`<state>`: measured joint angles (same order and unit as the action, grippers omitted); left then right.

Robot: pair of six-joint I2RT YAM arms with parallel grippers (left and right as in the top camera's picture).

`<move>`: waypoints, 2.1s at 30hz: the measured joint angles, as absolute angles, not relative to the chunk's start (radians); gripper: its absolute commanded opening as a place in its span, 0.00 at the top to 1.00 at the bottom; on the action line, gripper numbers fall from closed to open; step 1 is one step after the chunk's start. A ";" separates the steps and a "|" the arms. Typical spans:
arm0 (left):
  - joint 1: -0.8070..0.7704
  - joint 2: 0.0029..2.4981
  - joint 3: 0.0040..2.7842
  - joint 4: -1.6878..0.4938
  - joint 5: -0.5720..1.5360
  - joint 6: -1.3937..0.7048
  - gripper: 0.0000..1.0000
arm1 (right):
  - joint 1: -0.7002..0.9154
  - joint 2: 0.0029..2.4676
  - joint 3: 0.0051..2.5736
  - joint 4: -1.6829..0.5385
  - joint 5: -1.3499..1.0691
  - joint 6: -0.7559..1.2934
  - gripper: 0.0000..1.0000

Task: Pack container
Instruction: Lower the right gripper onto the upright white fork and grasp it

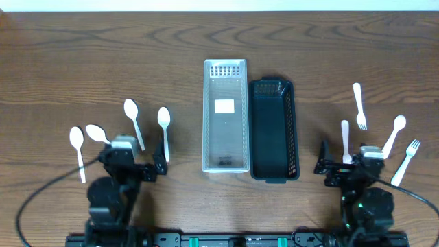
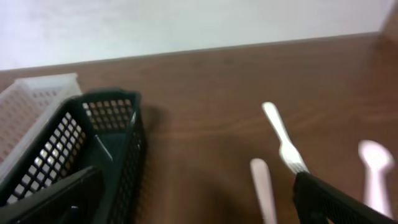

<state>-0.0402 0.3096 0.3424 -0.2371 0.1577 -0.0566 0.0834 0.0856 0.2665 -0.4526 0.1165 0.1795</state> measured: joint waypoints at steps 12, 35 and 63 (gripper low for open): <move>-0.041 0.914 0.944 -0.817 0.138 -0.064 0.02 | 0.021 0.633 0.925 -1.156 0.157 0.248 0.01; -0.041 1.087 1.095 -1.014 0.124 -0.065 0.02 | -0.096 1.399 1.169 -1.212 0.174 0.150 0.01; -0.041 1.087 1.095 -1.010 0.124 -0.071 0.02 | -0.247 1.522 0.724 -0.676 0.021 0.068 0.01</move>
<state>-0.0410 1.0866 1.0946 -1.0100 0.1238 -0.0711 -0.2466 1.5215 0.7242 -0.6762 0.0212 0.0677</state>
